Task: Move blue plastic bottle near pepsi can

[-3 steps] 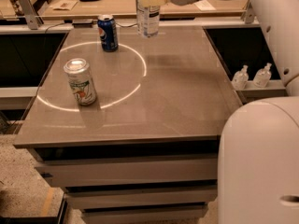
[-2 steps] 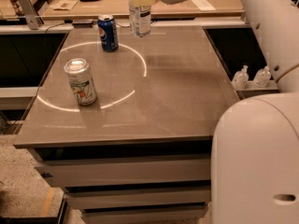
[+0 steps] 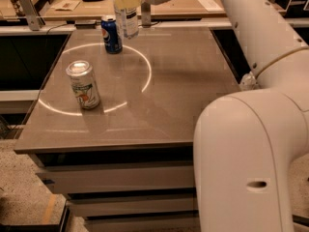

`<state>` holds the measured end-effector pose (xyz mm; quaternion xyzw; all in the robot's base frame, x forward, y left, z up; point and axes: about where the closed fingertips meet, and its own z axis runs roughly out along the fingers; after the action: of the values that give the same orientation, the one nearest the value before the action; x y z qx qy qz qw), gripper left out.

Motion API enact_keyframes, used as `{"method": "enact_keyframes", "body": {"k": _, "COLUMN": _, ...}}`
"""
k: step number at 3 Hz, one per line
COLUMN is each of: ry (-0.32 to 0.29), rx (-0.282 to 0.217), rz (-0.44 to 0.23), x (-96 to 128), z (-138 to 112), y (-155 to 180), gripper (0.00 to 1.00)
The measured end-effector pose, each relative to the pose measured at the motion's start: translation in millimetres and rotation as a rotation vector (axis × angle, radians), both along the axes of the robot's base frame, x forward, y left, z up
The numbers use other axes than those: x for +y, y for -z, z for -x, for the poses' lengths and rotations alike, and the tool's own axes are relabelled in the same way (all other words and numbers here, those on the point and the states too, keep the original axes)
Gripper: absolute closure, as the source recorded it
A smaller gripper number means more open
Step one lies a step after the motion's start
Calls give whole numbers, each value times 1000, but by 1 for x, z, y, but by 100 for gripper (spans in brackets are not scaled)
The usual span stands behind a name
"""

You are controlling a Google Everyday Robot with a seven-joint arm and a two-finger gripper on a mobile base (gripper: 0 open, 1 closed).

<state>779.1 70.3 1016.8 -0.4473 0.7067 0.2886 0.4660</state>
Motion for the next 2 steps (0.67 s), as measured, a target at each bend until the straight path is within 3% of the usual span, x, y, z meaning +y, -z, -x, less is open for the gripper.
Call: {"method": "enact_keyframes", "body": {"k": 2, "ry": -81, "rx": 36, "rz": 71, "x": 36, "z": -13, "y": 49, "gripper": 100}}
